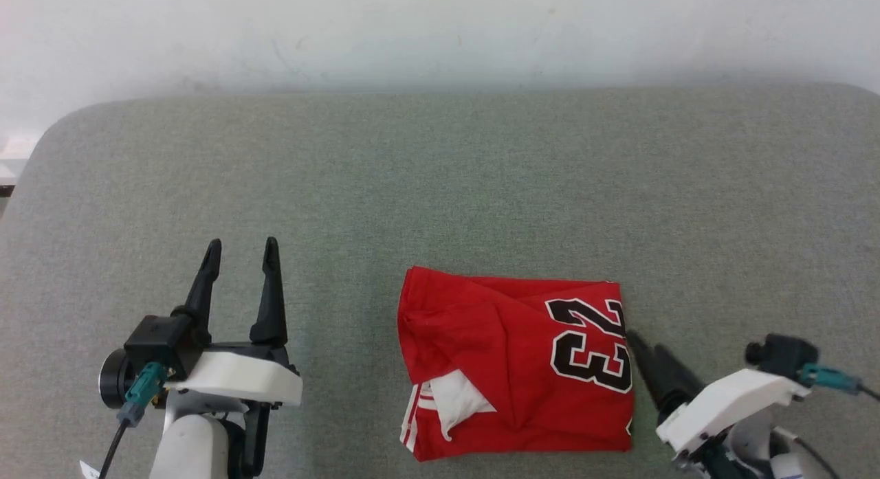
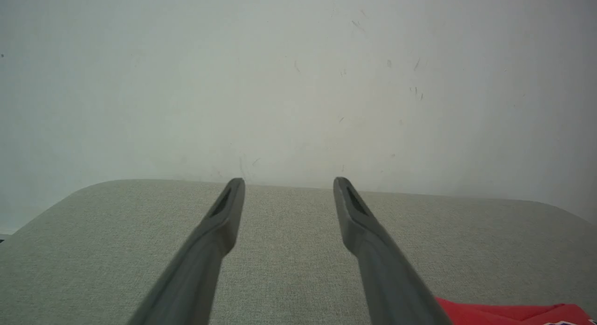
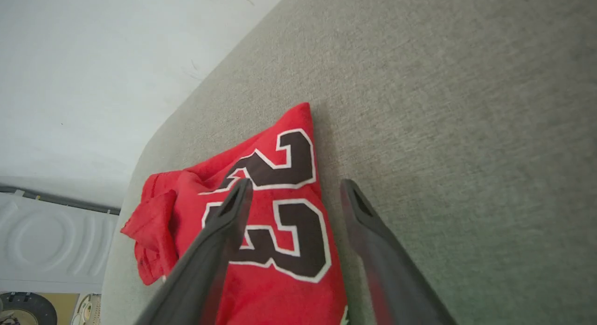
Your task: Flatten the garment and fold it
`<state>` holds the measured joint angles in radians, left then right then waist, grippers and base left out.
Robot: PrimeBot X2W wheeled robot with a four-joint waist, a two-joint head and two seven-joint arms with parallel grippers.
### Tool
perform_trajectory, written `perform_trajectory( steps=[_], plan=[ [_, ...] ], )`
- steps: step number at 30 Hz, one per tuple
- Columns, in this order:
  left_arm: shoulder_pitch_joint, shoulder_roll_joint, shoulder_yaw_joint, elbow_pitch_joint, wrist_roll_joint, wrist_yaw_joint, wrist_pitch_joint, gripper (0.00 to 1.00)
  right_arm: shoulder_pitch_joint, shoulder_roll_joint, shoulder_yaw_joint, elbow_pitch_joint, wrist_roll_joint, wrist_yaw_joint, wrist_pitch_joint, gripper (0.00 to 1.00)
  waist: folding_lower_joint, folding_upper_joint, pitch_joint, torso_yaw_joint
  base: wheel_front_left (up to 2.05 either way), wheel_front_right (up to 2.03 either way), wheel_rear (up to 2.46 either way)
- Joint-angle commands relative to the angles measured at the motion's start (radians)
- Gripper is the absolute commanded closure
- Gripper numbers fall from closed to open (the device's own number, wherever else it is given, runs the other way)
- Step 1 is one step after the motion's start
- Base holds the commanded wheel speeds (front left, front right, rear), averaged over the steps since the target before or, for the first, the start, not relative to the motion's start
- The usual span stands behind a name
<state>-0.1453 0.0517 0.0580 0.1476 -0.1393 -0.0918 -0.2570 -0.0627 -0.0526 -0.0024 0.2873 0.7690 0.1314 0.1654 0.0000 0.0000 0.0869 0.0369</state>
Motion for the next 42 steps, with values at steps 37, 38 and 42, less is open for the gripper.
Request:
perform_trajectory(
  steps=[37,38,42],
  plan=[
    [0.028,-0.001,0.025,-0.049,-0.012,0.025,-0.005,0.00,-0.419,-0.135,0.405,-0.025,-0.749,-0.001,0.276,1.00,0.0000,0.0000,0.035,-0.175,0.00,0.00,0.00],
    [0.024,-0.001,0.027,-0.052,-0.011,0.024,-0.005,0.00,-0.432,-0.156,0.416,-0.035,-0.762,-0.001,0.283,1.00,0.0000,0.0000,0.043,-0.192,0.00,0.00,0.00],
    [-0.001,-0.001,0.034,-0.068,0.000,0.018,-0.005,0.00,-0.494,-0.235,0.429,-0.042,-0.789,-0.001,0.280,1.00,0.0000,0.0000,0.083,-0.262,0.00,0.00,0.00]
  ],
)
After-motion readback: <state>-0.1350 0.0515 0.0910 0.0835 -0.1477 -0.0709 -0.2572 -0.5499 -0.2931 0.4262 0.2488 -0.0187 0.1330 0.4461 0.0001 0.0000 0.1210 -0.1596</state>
